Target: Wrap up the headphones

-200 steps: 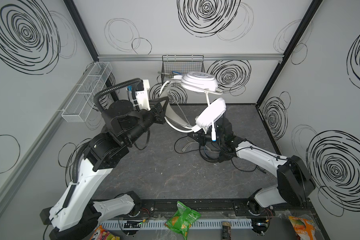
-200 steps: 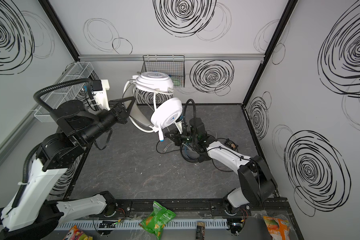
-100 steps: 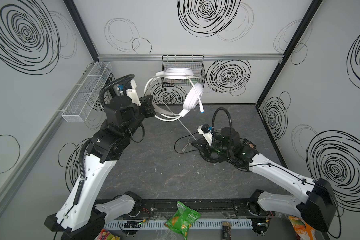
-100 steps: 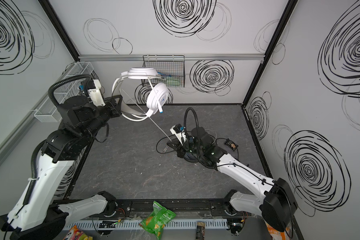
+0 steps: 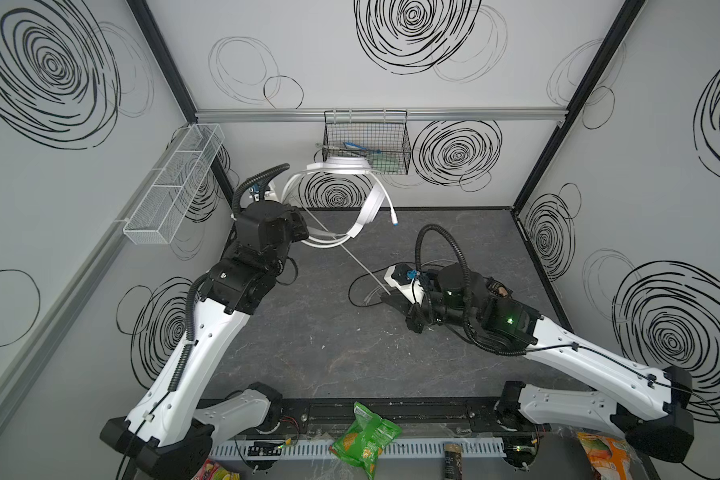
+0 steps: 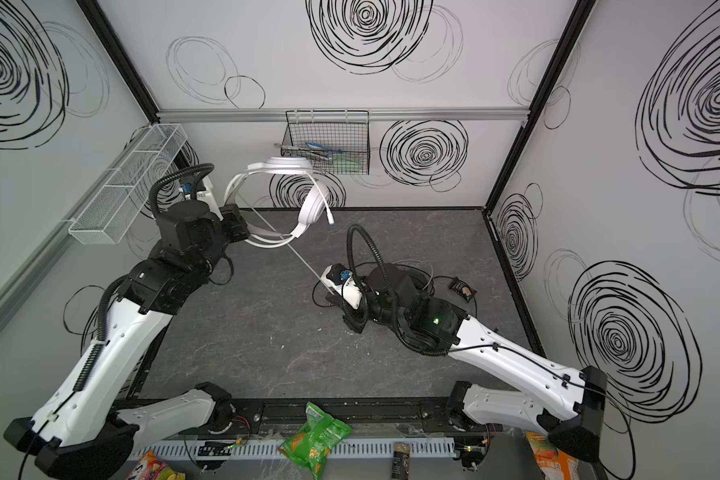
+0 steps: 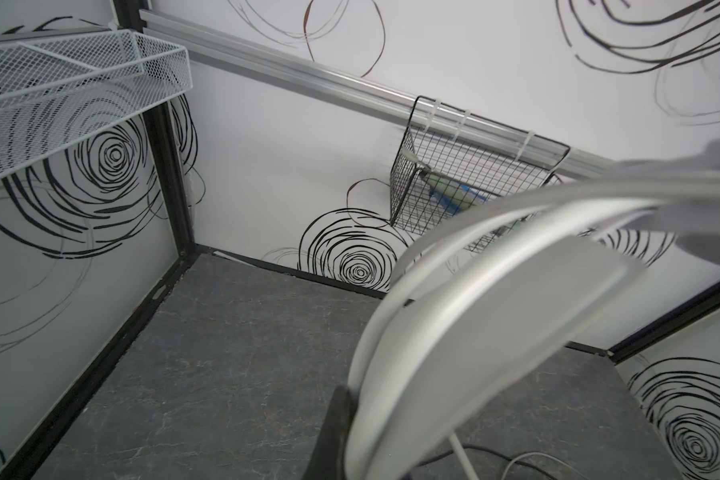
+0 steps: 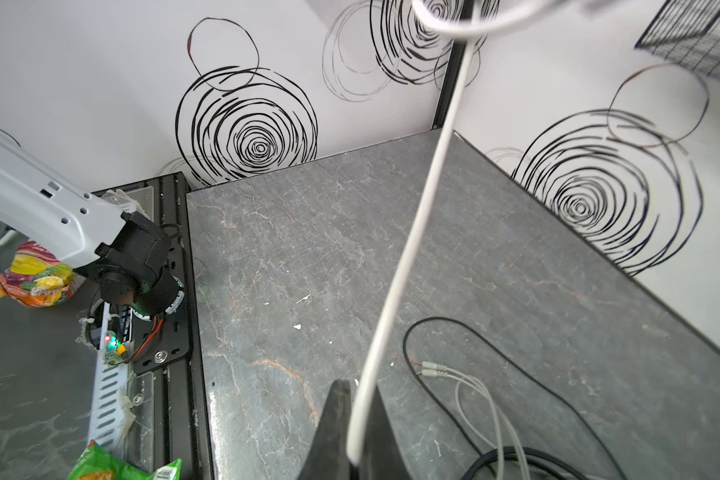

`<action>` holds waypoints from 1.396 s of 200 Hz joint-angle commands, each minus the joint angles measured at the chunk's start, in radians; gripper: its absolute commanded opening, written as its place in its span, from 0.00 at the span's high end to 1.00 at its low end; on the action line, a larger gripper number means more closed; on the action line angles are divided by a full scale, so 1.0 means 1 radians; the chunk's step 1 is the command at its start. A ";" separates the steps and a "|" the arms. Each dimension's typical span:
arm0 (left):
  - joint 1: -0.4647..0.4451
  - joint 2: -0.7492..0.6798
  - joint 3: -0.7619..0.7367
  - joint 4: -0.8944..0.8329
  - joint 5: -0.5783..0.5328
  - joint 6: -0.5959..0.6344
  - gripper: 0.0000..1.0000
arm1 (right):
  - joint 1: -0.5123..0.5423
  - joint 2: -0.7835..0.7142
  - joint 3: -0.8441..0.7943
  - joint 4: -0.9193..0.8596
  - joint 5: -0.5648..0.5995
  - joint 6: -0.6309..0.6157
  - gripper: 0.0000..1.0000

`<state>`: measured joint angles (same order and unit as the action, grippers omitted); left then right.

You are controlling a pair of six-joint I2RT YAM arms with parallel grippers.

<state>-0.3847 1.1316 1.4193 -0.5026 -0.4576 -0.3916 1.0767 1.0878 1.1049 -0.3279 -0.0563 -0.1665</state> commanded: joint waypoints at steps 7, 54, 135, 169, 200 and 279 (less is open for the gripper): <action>-0.002 -0.009 -0.044 0.127 -0.130 0.022 1.00 | 0.079 0.042 0.101 -0.151 0.138 -0.140 1.00; -0.058 0.004 -0.115 0.117 -0.199 0.100 1.00 | 0.105 0.105 0.241 -0.205 0.179 -0.219 1.00; -0.166 -0.028 -0.217 0.119 -0.322 0.302 1.00 | 0.143 0.178 0.405 -0.275 0.294 -0.295 1.00; -0.228 -0.033 -0.243 0.132 -0.266 0.441 1.00 | 0.153 0.202 0.443 -0.285 0.380 -0.309 1.00; -0.254 -0.042 -0.249 0.119 -0.183 0.493 1.00 | 0.156 0.196 0.425 -0.258 0.449 -0.327 1.00; -0.301 -0.065 -0.270 0.067 -0.010 0.597 1.00 | 0.157 0.164 0.399 -0.215 0.589 -0.475 0.96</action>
<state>-0.6636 1.0992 1.1599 -0.4690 -0.5369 0.1394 1.2266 1.2964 1.5047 -0.6113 0.4522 -0.5598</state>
